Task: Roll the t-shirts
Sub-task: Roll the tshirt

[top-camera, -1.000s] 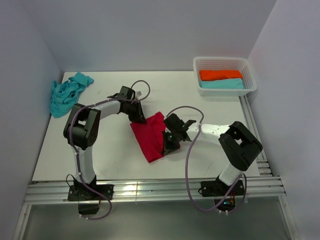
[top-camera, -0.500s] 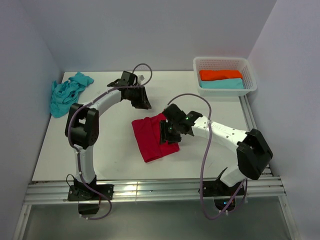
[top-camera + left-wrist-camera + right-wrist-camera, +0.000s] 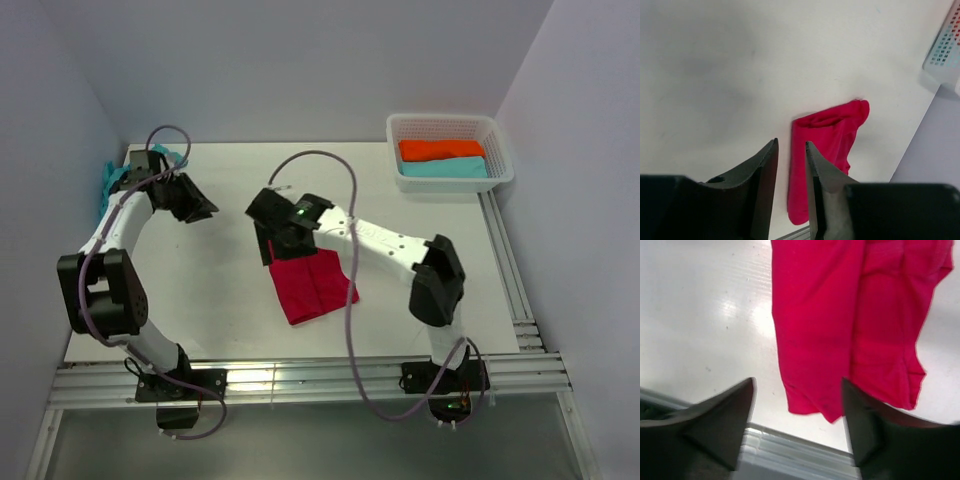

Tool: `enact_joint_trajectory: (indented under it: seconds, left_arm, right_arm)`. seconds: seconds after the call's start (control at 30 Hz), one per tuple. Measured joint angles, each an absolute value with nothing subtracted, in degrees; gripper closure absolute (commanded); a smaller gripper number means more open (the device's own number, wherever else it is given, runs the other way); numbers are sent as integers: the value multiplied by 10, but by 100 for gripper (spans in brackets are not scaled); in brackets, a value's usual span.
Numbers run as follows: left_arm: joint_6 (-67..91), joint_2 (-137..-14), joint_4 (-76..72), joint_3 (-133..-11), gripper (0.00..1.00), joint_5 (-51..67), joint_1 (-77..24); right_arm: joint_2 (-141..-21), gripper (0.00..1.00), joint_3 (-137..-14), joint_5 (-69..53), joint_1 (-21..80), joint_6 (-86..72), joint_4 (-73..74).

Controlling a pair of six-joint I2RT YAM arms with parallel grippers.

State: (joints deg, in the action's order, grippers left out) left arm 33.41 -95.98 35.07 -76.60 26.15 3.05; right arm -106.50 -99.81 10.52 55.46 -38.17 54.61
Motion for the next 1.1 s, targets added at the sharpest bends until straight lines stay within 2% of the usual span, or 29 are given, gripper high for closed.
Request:
enact_joint_trajectory:
  seconds: [0.03, 0.07, 0.23, 0.43, 1.1]
  left_arm:
    - [334, -945, 353, -749, 65, 264, 49]
    - [333, -933, 356, -738, 65, 266, 63]
    - [318, -875, 373, -708, 64, 271, 126]
    - [317, -821, 361, -658, 62, 272, 135]
    - [337, -811, 316, -595, 63, 271, 136]
  right_arm:
    - [-1095, 17, -1028, 121, 567, -383, 563]
    - [-1123, 6, -1053, 138, 579, -384, 576]
    - [-1230, 6, -1153, 189, 635, -387, 642]
    - [-1313, 6, -1248, 245, 670, -384, 706]
    - [-1409, 5, -1266, 368, 681, -416, 761]
